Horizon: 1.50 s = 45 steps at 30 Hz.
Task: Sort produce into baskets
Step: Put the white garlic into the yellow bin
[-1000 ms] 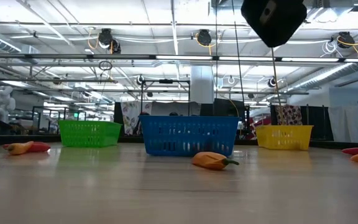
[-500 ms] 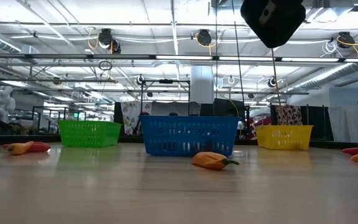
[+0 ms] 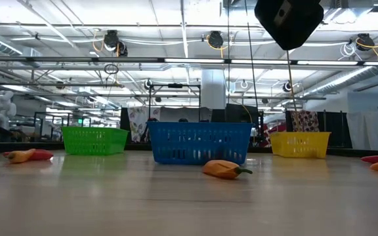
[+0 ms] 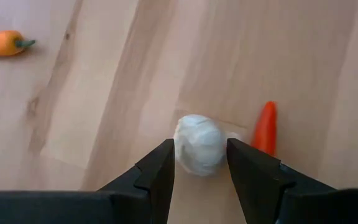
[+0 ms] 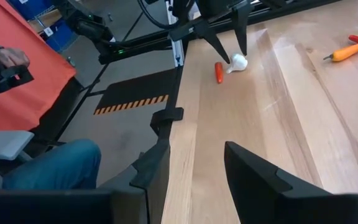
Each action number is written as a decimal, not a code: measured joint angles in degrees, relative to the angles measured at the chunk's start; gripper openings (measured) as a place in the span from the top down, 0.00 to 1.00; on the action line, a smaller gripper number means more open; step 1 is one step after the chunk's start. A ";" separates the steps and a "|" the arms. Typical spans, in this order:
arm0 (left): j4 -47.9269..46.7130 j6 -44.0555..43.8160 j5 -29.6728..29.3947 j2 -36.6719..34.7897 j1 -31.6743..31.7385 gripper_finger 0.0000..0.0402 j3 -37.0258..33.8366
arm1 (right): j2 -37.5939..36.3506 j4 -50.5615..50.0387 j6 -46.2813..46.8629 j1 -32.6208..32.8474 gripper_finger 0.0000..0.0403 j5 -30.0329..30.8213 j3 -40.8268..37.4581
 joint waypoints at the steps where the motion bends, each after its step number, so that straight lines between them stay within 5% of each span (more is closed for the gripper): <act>1: -0.02 -0.52 0.02 0.00 0.00 0.61 -0.18 | 0.00 0.01 0.00 0.00 0.64 -0.01 0.00; 10: 0.01 -0.81 0.04 0.00 0.00 0.63 -0.31 | 0.00 0.01 0.00 0.00 0.64 0.00 0.00; 24: 0.03 0.64 -0.21 0.00 1.94 0.79 -0.31 | 0.00 0.02 0.00 0.00 0.64 0.09 0.00; 30: -0.10 5.77 -2.66 -0.54 5.88 0.80 -0.31 | 1.16 1.93 -1.65 -0.28 0.64 5.68 0.02; 38: 2.98 12.18 -7.54 -4.69 13.95 0.80 -0.27 | 5.87 10.65 -32.12 -2.55 0.64 7.11 0.02; 45: 17.36 18.18 -6.65 -6.91 20.25 0.80 -0.23 | 12.09 21.83 -55.86 -3.15 0.64 7.39 1.27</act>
